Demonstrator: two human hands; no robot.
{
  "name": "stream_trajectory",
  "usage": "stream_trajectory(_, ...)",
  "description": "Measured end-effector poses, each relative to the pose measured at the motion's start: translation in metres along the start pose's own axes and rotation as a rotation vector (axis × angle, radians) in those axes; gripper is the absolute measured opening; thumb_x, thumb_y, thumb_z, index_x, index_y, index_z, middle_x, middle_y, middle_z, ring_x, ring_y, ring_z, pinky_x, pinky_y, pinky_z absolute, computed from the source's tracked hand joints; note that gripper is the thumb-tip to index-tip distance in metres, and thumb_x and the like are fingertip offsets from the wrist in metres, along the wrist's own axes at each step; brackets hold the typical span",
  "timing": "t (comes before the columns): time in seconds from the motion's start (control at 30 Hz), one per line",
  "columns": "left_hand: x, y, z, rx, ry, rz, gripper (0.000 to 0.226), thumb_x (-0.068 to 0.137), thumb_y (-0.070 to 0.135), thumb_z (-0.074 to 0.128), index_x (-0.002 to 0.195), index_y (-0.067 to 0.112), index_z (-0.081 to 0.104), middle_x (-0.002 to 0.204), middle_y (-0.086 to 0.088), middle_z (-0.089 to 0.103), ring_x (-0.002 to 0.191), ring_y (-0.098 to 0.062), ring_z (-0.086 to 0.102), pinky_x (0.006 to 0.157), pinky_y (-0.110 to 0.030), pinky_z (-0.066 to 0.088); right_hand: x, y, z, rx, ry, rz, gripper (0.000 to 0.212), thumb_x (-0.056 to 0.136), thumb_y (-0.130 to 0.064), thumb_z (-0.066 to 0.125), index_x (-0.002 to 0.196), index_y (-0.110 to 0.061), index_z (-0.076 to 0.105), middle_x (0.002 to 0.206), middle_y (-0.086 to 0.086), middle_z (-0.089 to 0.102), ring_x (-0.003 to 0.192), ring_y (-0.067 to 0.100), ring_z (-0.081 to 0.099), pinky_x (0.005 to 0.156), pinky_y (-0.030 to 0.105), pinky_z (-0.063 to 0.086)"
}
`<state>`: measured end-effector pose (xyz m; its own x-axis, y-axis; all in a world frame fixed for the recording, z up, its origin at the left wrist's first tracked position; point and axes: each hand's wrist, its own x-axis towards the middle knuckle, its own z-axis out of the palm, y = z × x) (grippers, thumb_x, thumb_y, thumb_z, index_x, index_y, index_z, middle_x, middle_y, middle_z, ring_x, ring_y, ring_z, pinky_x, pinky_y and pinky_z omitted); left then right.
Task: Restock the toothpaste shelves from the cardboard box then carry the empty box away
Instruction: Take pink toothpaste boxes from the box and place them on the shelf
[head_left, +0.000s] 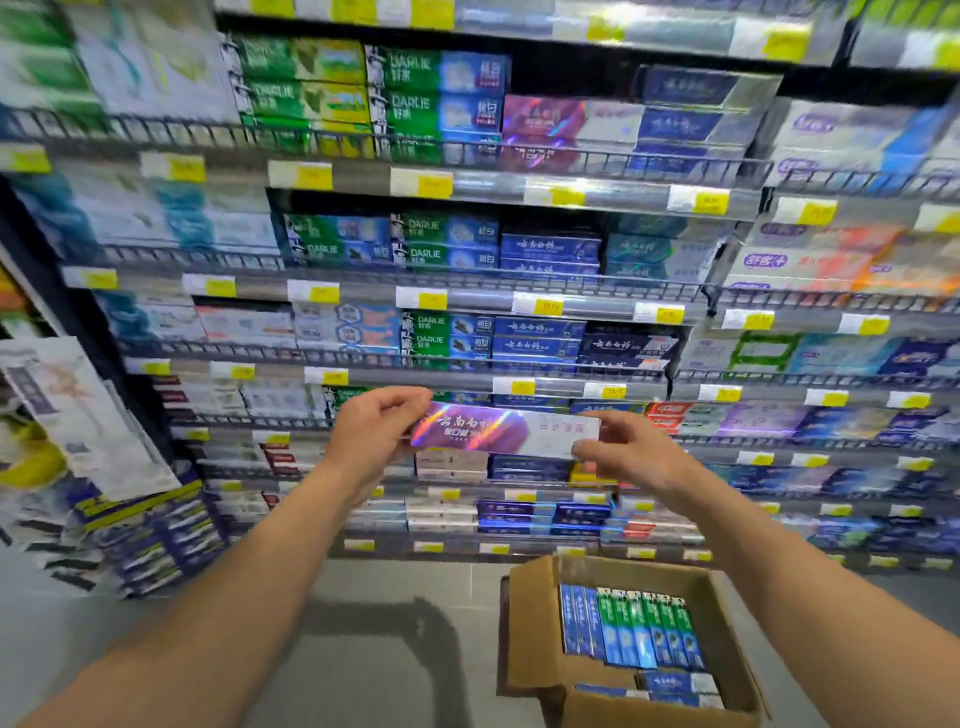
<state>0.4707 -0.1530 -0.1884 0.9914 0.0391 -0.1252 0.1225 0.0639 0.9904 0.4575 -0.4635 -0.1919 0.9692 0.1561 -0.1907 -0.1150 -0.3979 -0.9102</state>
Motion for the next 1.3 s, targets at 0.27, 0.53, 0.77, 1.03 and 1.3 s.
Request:
stream_trajectory(0.27, 0.054, 0.072, -0.010, -0.121, -0.068, 0.062, 0.028, 0.090, 0.007, 0.065, 0.117, 0.010, 0.064, 0.106, -0.011, 0.071, 0.085, -0.020, 0.068, 0.069, -0.032, 0.055, 0.041, -0.076, -0.004, 0.151, 0.238, -0.156, 0.059, 0.076, -0.033, 0.079, 0.123, -0.004, 0.058, 0.084, 0.015, 0.067, 0.072, 0.024, 0.064, 0.073, 0.044, 0.053)
stream_trajectory(0.53, 0.100, 0.147, 0.007, -0.082, -0.108, 0.231, 0.043, 0.085, -0.006, 0.065, 0.123, 0.010, 0.059, 0.112, -0.007, 0.070, 0.099, -0.022, 0.068, 0.076, -0.029, 0.056, 0.078, -0.144, -0.049, 0.092, 0.295, -0.272, 0.038, 0.079, -0.031, 0.073, 0.114, -0.016, 0.067, 0.084, 0.008, 0.070, 0.072, 0.022, 0.064, 0.078, 0.046, 0.058)
stream_trajectory(0.77, 0.161, 0.195, 0.038, 0.058, -0.119, 0.391, 0.043, 0.080, 0.002, 0.075, 0.111, 0.031, 0.067, 0.119, -0.004, 0.067, 0.114, -0.018, 0.062, 0.093, -0.043, 0.055, 0.127, -0.180, -0.106, 0.009, 0.386, -0.427, 0.023, 0.082, -0.028, 0.071, 0.104, -0.027, 0.070, 0.092, 0.005, 0.072, 0.078, 0.020, 0.065, 0.075, 0.042, 0.053)
stream_trajectory(1.03, 0.217, 0.241, 0.109, 0.273, 0.111, 0.650, 0.049, 0.080, 0.014, 0.079, 0.125, 0.018, 0.062, 0.115, 0.001, 0.066, 0.096, -0.007, 0.063, 0.079, -0.018, 0.048, 0.185, -0.198, -0.178, -0.068, 0.585, -0.560, 0.048, 0.077, -0.051, 0.064, 0.123, -0.035, 0.057, 0.098, -0.006, 0.069, 0.083, 0.016, 0.065, 0.076, 0.039, 0.053)
stream_trajectory(1.3, 0.247, 0.245, 0.158, 0.215, 0.192, 0.695, 0.042, 0.079, 0.009, 0.078, 0.118, 0.021, 0.066, 0.103, 0.002, 0.070, 0.087, -0.006, 0.064, 0.079, -0.015, 0.052, 0.224, -0.198, -0.207, 0.017, 0.763, -0.587, 0.043, 0.096, -0.025, 0.058, 0.137, -0.031, 0.050, 0.096, -0.010, 0.068, 0.089, 0.007, 0.064, 0.059, 0.011, 0.043)
